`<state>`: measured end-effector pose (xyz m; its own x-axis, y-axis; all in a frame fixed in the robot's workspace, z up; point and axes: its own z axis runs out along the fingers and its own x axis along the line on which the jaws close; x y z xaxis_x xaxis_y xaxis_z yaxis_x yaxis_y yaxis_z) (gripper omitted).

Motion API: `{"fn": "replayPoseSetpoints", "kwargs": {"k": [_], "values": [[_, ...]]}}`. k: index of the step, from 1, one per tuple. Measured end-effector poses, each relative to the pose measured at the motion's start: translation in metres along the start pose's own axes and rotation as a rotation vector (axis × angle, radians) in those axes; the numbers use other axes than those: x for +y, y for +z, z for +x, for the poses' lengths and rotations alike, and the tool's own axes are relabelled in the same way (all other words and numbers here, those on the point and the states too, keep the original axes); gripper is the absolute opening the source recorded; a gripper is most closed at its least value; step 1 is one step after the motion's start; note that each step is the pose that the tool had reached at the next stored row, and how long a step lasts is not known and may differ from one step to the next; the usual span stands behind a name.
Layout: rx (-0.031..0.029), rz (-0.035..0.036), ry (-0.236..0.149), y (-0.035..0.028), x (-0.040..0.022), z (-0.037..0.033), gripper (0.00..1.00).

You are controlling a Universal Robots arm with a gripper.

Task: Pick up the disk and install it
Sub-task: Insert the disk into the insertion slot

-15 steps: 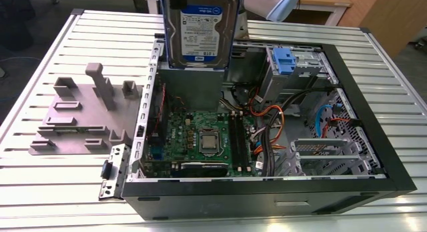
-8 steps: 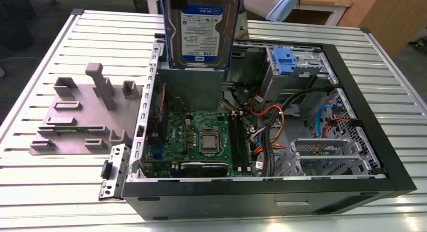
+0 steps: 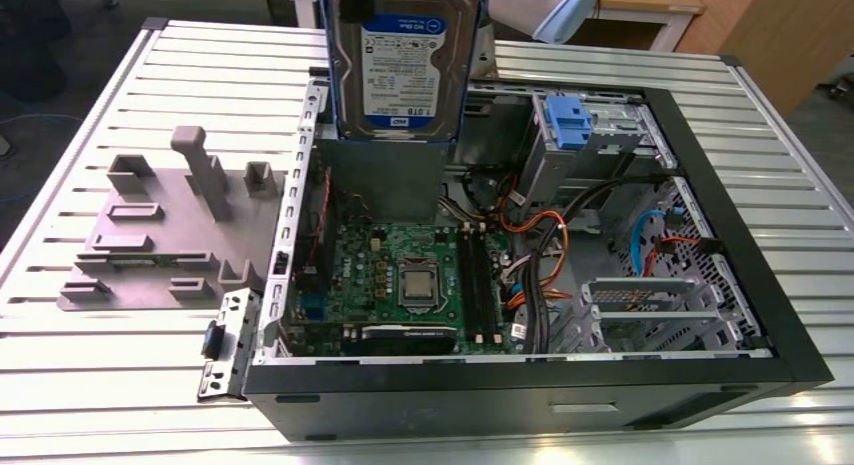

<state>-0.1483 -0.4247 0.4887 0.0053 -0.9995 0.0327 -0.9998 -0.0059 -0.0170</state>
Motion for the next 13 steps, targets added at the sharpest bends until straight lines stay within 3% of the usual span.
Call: {"fn": "replayPoseSetpoints", "kwargs": {"k": [13], "values": [[-0.0001, 0.0001, 0.000, 0.0004, 0.0000, 0.0093, 0.36]]}}
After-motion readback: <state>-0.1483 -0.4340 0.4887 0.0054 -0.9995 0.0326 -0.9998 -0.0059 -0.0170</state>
